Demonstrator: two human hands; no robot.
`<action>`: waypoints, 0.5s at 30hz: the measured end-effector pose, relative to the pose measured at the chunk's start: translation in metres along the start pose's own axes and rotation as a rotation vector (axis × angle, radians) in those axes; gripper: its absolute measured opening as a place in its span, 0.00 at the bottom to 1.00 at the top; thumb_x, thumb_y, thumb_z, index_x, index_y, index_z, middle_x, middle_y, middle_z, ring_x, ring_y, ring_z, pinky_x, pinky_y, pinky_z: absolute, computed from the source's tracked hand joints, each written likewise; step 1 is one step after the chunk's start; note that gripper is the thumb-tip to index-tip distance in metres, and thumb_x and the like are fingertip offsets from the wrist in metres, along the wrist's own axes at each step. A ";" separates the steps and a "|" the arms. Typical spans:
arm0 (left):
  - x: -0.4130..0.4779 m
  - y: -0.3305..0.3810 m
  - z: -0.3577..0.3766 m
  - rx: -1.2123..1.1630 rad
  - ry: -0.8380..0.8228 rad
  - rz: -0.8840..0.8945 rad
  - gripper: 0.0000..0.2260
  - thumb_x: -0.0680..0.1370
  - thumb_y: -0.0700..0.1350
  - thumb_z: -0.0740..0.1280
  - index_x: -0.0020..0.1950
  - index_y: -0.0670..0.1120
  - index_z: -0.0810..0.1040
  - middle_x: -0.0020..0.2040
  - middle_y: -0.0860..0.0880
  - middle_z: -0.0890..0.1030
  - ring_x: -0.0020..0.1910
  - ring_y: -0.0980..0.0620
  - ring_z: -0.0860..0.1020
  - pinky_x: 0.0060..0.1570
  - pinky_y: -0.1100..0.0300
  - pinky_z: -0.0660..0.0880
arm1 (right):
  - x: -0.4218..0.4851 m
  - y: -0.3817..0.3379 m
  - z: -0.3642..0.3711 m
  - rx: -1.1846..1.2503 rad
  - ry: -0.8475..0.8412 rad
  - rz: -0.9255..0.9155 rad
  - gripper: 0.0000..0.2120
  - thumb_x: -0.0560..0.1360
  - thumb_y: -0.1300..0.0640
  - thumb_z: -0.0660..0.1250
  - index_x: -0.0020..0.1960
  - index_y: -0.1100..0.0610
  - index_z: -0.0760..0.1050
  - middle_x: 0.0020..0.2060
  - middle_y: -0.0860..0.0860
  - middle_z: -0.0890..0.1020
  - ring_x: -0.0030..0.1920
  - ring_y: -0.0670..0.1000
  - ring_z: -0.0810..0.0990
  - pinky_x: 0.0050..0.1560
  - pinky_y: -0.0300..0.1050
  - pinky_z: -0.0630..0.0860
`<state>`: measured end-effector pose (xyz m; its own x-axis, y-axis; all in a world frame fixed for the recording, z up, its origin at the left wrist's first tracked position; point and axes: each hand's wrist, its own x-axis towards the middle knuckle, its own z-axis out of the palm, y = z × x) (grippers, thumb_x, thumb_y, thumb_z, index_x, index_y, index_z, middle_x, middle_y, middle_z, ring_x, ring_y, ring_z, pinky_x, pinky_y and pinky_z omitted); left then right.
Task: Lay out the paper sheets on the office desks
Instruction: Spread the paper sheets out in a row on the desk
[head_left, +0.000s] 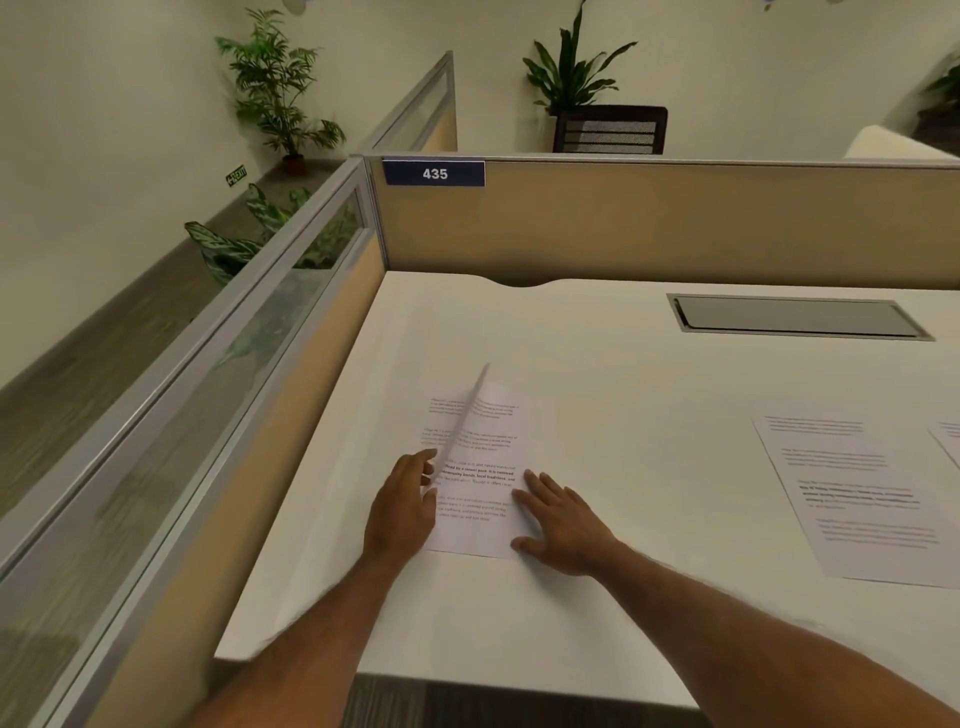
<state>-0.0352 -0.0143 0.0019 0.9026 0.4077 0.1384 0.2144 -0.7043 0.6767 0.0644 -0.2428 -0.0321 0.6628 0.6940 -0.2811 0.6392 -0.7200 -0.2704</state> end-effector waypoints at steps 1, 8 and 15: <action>-0.001 -0.001 0.001 0.009 -0.007 -0.009 0.19 0.77 0.39 0.68 0.68 0.46 0.73 0.58 0.50 0.77 0.51 0.51 0.79 0.51 0.57 0.80 | 0.000 0.000 0.000 0.001 -0.001 -0.001 0.37 0.77 0.34 0.56 0.80 0.48 0.49 0.80 0.49 0.43 0.80 0.51 0.43 0.78 0.53 0.46; 0.000 -0.011 0.003 0.076 0.111 -0.087 0.10 0.81 0.42 0.62 0.59 0.43 0.80 0.54 0.46 0.83 0.50 0.46 0.81 0.49 0.55 0.78 | 0.000 0.001 0.000 0.032 0.008 -0.011 0.38 0.77 0.35 0.58 0.80 0.49 0.49 0.80 0.50 0.43 0.80 0.51 0.43 0.78 0.53 0.46; 0.009 -0.017 0.000 -0.252 0.155 -0.218 0.08 0.81 0.40 0.64 0.58 0.41 0.79 0.51 0.44 0.83 0.47 0.48 0.80 0.39 0.66 0.74 | -0.003 0.002 -0.011 0.555 0.240 0.150 0.43 0.75 0.41 0.69 0.79 0.56 0.50 0.79 0.53 0.54 0.78 0.52 0.56 0.78 0.49 0.56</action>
<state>-0.0302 0.0013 -0.0083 0.7746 0.6290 0.0660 0.2793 -0.4337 0.8567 0.0681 -0.2462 -0.0212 0.8401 0.5194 -0.1563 0.2764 -0.6580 -0.7005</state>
